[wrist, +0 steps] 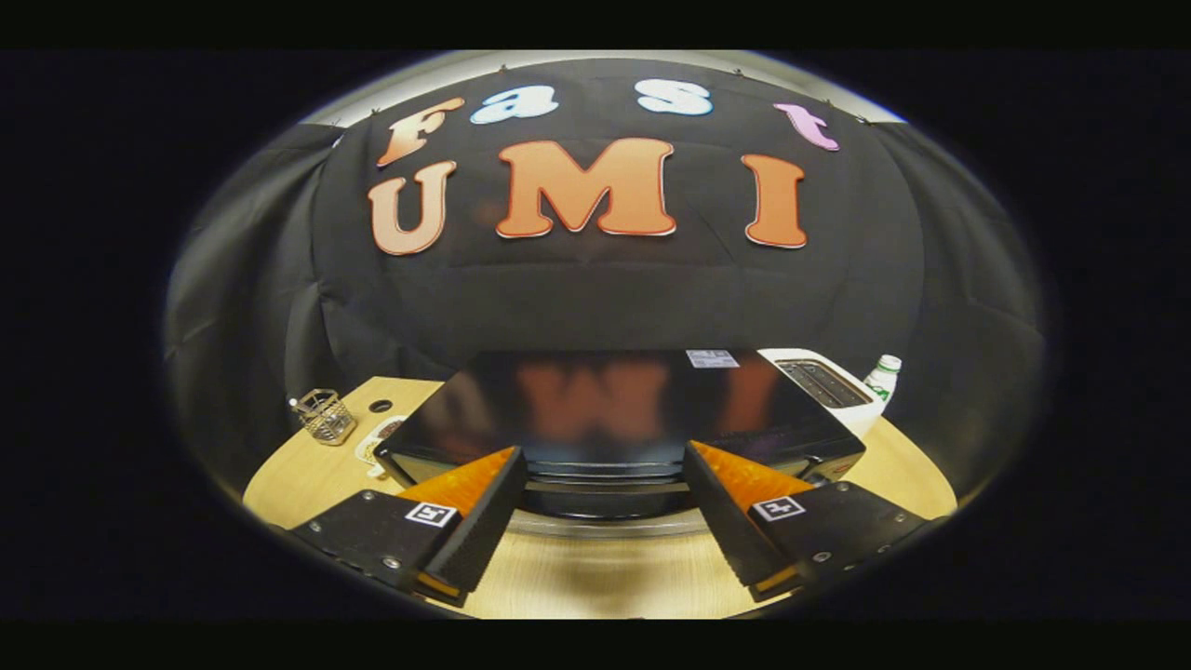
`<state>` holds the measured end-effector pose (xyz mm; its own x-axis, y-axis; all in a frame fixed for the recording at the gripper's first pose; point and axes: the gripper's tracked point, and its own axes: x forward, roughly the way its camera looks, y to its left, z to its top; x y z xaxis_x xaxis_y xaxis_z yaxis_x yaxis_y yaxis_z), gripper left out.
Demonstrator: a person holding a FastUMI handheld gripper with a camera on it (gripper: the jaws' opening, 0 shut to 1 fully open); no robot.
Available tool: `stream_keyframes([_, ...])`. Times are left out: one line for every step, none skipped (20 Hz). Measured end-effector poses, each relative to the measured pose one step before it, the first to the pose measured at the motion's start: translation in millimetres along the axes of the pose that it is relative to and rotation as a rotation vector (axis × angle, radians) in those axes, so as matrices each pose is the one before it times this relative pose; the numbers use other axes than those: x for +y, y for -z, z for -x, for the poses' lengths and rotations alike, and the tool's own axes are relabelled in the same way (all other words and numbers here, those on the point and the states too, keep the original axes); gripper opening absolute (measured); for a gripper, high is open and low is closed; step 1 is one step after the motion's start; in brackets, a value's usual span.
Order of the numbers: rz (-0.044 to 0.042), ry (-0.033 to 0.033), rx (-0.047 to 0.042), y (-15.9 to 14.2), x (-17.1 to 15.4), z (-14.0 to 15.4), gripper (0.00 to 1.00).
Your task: Open the toaster oven, put the food inside, and close the toaster oven door.
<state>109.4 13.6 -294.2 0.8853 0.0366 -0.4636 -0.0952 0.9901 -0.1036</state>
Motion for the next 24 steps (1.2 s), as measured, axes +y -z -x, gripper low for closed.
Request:
stream_keyframes([-0.03192, -0.01158, 0.01214, 4.78, 3.86, 1.60, 1.00])
stream_keyframes([0.00704, -0.00267, -0.00937, 0.06, 2.56, 1.18, 1.00])
stream_keyframes([0.00799, 0.00400, 0.00244, -1.56, -1.05, 1.25, 1.00])
stream_keyframes([-0.00014, 0.00622, 0.00159, -0.63, -0.75, 1.34, 0.99])
stream_keyframes([0.00018, 0.00423, 0.00464, 1.36, -0.61, 1.70, 1.00])
stream_keyframes([-0.00020, 0.00430, 0.00413, 0.75, 0.14, 1.24, 1.00])
stream_keyframes([0.00178, 0.00221, 0.00414, 0.79, 0.02, 1.77, 1.00])
stream_keyframes([0.00245, 0.00131, 0.00418, 0.39, 1.18, 0.34, 1.00])
stream_keyframes([0.00039, 0.00140, 0.00457, 0.56, -0.39, 0.90, 1.00])
stream_keyframes([0.00187, 0.00224, 0.00340, 1.19, -0.57, 1.54, 1.00])
stream_keyframes([0.00196, 0.00258, 0.00306, -0.09, 0.23, 1.10, 1.00])
stream_keyframes([0.00181, 0.00145, 0.00311, 1.32, 0.04, 2.65, 1.00])
stream_keyframes([0.00101, 0.00100, 0.00286, 0.69, 0.46, 3.09, 1.00])
stream_keyframes([0.00192, 0.00105, 0.00270, 5.70, 0.65, 7.21, 1.00])
stream_keyframes([0.00195, 0.00080, 0.00355, 4.64, -0.83, 6.34, 1.00])
stream_keyframes([0.00191, 0.00171, 0.00455, 4.83, -0.76, 7.10, 1.00])
stream_keyframes([0.00123, 0.00202, 0.00457, 2.40, -0.42, 2.87, 1.00])
stream_keyframes([0.00166, 0.00336, 0.00415, 2.49, -0.36, 3.25, 1.00])
stream_keyframes([0.00050, 0.00288, 0.00445, 3.31, -0.75, 2.88, 1.00])
stream_keyframes([0.00198, 0.00128, 0.00523, 3.42, 0.79, 3.88, 1.00])
stream_keyframes([0.00299, 0.00101, 0.00684, 3.24, 0.11, 4.72, 1.00])
stream_keyframes([0.00419, 0.00025, 0.00756, 5.44, 0.27, 3.85, 1.00])
stream_keyframes([0.00299, 0.00082, 0.00845, 5.17, -0.09, 3.45, 1.00])
stream_keyframes([-0.00731, 0.00336, 0.01360, 7.04, -1.75, 3.82, 1.00])
